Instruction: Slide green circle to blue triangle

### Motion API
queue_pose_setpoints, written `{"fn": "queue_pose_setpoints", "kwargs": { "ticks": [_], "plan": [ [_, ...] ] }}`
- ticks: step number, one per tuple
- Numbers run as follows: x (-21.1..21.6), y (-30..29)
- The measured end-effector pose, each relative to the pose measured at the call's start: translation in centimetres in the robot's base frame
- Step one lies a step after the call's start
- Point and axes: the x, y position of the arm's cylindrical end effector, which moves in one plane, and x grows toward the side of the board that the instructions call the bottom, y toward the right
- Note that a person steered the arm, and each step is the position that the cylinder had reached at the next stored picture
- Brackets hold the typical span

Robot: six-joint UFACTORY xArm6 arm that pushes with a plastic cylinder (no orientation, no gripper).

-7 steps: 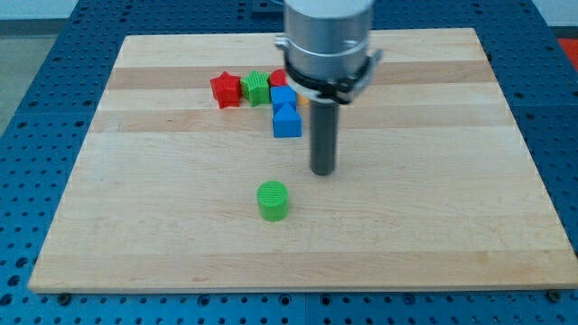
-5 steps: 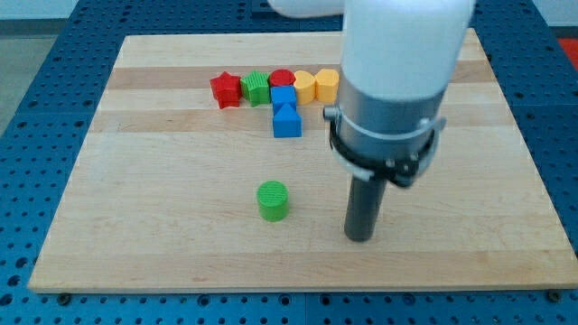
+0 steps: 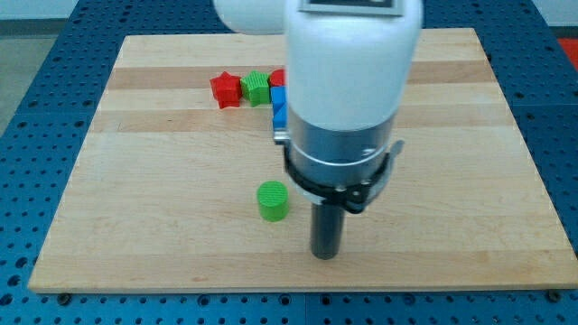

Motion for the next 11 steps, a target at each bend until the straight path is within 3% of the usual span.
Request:
{"fn": "queue_pose_setpoints", "kwargs": {
  "ticks": [4,7,11],
  "plan": [
    [-3.8,-5.3],
    [-9.1,-6.3],
    [-11.8,-10.4]
  ]
}}
